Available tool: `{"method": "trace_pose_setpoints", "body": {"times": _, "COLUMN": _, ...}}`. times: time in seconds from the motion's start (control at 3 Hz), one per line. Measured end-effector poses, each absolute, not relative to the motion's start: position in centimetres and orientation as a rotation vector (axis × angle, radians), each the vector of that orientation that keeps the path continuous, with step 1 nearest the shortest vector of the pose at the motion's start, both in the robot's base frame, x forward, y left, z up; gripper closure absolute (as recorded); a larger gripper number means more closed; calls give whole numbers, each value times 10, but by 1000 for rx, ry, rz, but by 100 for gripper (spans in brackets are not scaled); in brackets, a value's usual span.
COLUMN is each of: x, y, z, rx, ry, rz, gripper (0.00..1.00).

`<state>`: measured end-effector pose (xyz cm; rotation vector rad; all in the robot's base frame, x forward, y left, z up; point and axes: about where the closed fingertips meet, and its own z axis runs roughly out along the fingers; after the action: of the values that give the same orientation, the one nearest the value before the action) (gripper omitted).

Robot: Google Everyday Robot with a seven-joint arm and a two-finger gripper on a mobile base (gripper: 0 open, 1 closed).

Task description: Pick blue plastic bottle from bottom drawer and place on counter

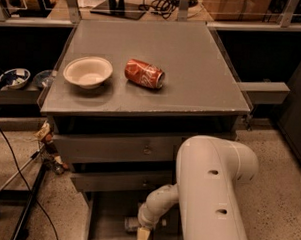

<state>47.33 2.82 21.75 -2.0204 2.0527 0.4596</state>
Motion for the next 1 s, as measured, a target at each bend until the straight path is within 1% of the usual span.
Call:
{"method": "trace_pose_setpoints", "body": {"times": 0.67, "x": 477, "y": 1, "z": 171, "rx": -2034, "ry": 2133, "rz": 407, "gripper": 0}}
{"method": "trace_pose_setpoints", "body": {"times": 1.0, "x": 476, "y": 0, "z": 170, "rx": -2035, "ry": 2135, "rz": 407, "gripper": 0}}
